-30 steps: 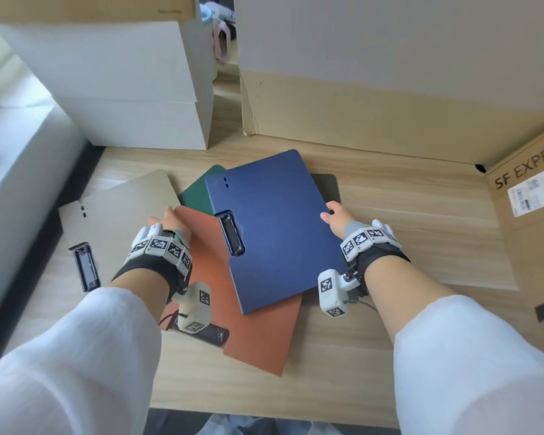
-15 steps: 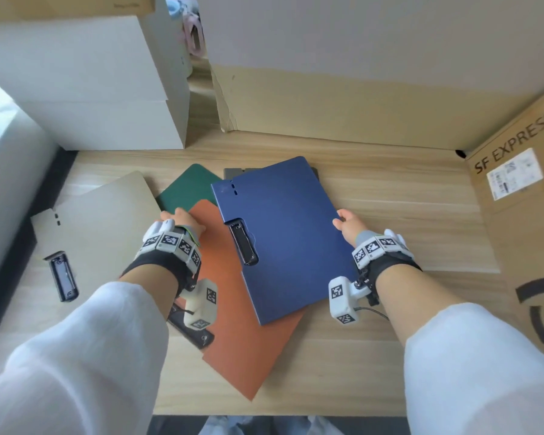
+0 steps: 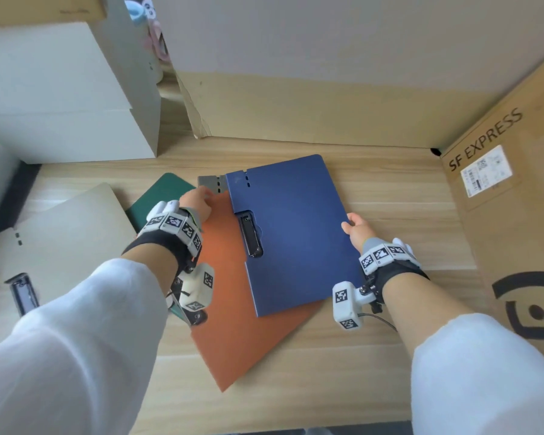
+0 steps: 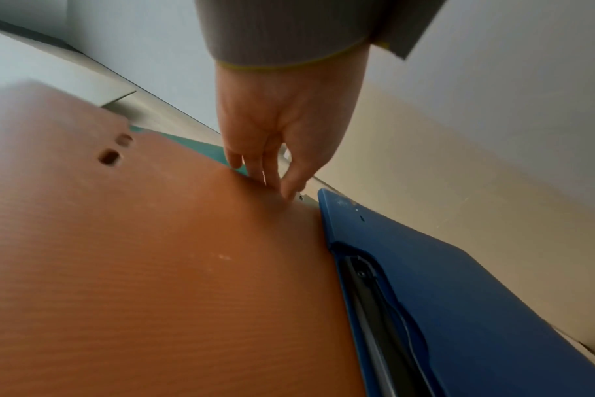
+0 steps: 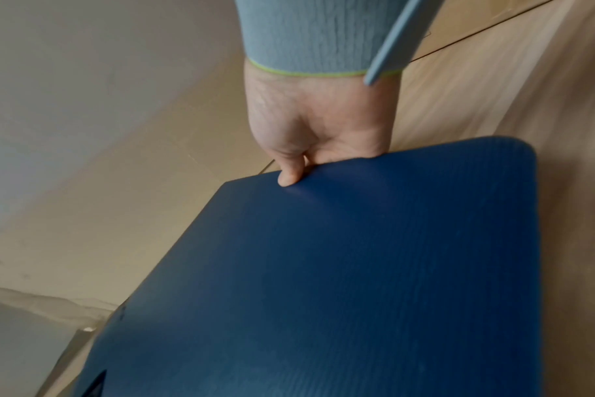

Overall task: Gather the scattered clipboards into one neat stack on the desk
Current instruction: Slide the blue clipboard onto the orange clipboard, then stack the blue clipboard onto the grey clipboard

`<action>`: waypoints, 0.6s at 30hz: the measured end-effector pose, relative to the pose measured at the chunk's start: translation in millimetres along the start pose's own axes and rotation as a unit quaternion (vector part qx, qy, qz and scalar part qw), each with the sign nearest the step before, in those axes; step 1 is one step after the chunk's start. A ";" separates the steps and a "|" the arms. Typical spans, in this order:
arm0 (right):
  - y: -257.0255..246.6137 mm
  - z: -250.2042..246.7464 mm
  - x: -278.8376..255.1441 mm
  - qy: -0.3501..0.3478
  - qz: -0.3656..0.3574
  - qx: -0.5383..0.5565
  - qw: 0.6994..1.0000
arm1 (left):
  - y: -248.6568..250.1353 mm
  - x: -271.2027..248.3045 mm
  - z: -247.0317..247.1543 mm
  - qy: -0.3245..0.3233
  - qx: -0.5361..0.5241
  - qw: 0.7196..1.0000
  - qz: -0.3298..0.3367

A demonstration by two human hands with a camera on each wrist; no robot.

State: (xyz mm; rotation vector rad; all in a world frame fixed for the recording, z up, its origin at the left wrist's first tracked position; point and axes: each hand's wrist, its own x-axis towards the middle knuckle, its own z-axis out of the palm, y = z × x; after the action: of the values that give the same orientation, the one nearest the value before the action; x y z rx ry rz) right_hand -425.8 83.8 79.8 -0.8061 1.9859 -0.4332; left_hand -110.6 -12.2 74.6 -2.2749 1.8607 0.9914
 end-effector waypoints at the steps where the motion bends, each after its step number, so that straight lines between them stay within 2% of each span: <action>1: 1.1 -2.6 0.9 0.000 0.002 0.002 1.000 | -0.9 1.5 2.3 -0.002 0.017 1.000 0.002; 4: 2.8 -3.7 2.0 -0.001 0.005 0.006 1.000 | -18.1 0.6 7.9 0.038 0.052 0.995 -0.072; 6: 1.6 -0.4 0.7 -0.005 0.002 0.011 1.000 | -34.4 -5.0 10.3 0.045 0.074 0.986 -0.142; 8: -1.5 5.0 -1.7 -0.015 -0.001 0.018 1.000 | -46.4 -11.0 11.4 0.050 0.075 0.980 -0.178; 15: -2.3 18.5 -7.6 -0.037 -0.010 0.022 0.999 | -47.1 -25.1 10.4 0.021 0.057 0.974 -0.217; 18: -0.4 18.9 -8.4 -0.034 -0.012 0.033 0.999 | -34.8 -23.3 2.4 0.047 -0.004 0.984 -0.171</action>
State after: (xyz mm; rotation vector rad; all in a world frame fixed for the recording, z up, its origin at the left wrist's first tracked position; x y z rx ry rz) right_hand -406.4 89.7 75.5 -0.7944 1.8899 -0.4773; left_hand -82.4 18.7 71.8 -2.5663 1.4213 0.8543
